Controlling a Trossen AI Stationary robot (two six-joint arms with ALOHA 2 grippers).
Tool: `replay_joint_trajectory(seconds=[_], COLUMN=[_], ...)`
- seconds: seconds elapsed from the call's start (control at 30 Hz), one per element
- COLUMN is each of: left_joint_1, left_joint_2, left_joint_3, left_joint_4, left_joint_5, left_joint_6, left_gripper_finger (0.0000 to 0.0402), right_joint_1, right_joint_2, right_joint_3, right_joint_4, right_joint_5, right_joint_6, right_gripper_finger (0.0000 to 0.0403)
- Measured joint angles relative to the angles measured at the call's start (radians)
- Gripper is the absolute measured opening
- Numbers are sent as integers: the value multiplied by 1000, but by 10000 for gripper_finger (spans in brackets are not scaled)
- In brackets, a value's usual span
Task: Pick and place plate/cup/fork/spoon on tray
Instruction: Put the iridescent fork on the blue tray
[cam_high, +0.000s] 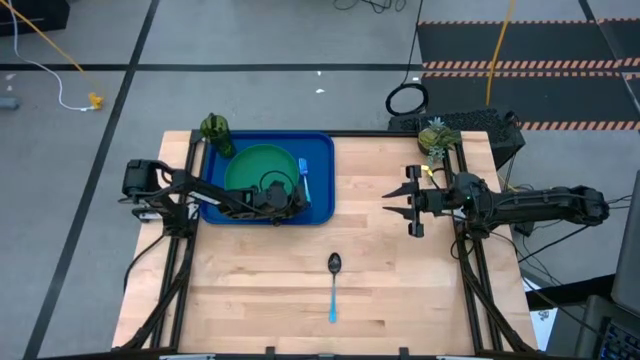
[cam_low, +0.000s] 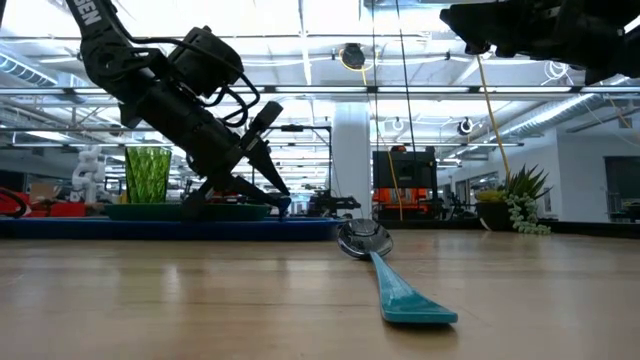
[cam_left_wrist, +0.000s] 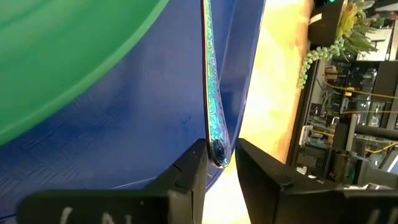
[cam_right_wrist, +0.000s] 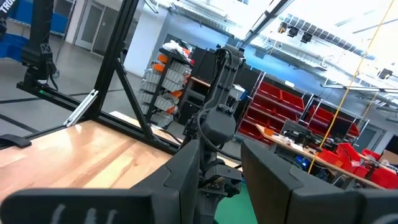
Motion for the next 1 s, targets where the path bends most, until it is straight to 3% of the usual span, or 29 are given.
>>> replay_joint_trajectory(seconds=[0.57,1.0], left_joint_1=[-18,-106], left_joint_2=[-99,-131], left_joint_3=[-8,-5], left_joint_4=[-167,72], left_joint_5=[8,-18], left_joint_6=[88,329], left_gripper_finger=[88,88], right_joint_1=[0,1], right_joint_2=[0,0], right_joint_3=[0,0], right_joint_4=[15,15], right_joint_5=[-2,14], right_joint_6=[22,36], right_gripper_finger=[114,114])
